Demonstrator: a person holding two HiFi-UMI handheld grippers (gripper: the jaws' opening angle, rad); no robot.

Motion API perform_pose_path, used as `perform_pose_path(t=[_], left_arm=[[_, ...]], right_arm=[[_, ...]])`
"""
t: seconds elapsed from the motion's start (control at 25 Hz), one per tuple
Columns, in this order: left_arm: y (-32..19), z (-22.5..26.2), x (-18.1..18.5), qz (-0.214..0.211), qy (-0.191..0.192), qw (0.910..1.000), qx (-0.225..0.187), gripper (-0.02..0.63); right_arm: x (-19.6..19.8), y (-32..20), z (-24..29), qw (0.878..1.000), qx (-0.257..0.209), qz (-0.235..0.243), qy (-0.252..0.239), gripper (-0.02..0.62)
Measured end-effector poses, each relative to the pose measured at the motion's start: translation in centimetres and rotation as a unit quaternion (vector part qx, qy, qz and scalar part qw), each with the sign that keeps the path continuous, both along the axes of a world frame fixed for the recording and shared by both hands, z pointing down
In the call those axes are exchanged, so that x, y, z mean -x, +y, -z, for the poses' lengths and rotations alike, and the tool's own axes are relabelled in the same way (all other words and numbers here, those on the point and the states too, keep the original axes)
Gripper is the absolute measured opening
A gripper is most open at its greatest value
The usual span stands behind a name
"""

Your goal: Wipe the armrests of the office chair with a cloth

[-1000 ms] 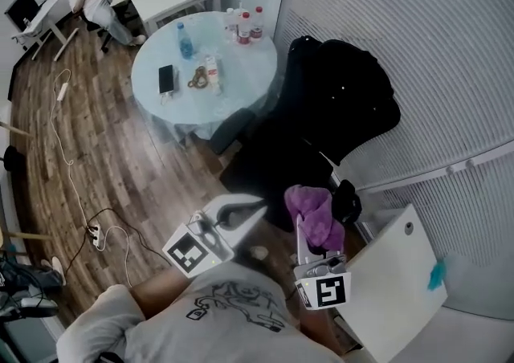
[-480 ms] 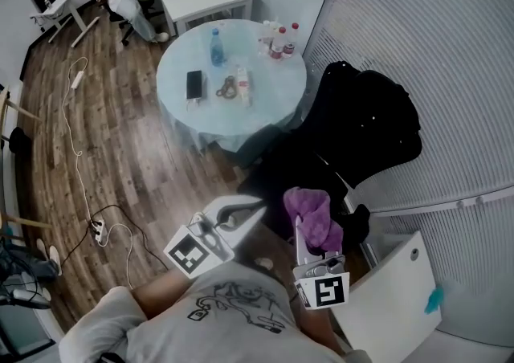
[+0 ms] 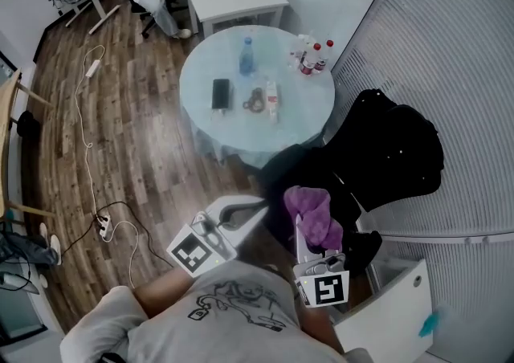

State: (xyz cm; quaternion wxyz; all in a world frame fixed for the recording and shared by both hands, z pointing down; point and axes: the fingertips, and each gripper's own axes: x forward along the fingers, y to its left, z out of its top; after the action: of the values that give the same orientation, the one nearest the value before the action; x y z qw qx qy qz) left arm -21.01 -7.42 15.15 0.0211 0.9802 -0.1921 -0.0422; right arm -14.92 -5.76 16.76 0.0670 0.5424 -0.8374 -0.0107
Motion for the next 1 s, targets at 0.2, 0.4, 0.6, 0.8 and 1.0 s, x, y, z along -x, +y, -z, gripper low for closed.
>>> perform_pose_path(t=[0.2,0.4,0.6,0.8,1.0], left_arm=[[-2.5,-0.3,1.7,0.013,0.001,0.9999,0.001,0.002],[-3.9,-1.1,1.8,0.022,-0.002,0.9998,0.001,0.002],[-4.7,-1.3,1.5,0.032,-0.004,0.9995,-0.001,0.002],[-5.8,-2.9,1.0,0.034,-0.014,0.9990,0.025,0.002],[-6.8,-4.7,0.1,0.029,-0.021,0.9990,0.025,0.002]], right_arm=[[2.2,-2.5,0.3,1.000,-0.003,0.018,0.001,0.029],[2.7,-3.8,0.0,1.000,-0.006,0.026,-0.001,0.029],[2.1,-4.4,-0.5,0.999,0.007,0.032,0.002,0.029],[1.7,-5.6,-1.7,0.999,0.019,0.033,0.002,0.029],[1.3,-6.5,-4.0,0.999,0.037,0.039,0.000,0.029]])
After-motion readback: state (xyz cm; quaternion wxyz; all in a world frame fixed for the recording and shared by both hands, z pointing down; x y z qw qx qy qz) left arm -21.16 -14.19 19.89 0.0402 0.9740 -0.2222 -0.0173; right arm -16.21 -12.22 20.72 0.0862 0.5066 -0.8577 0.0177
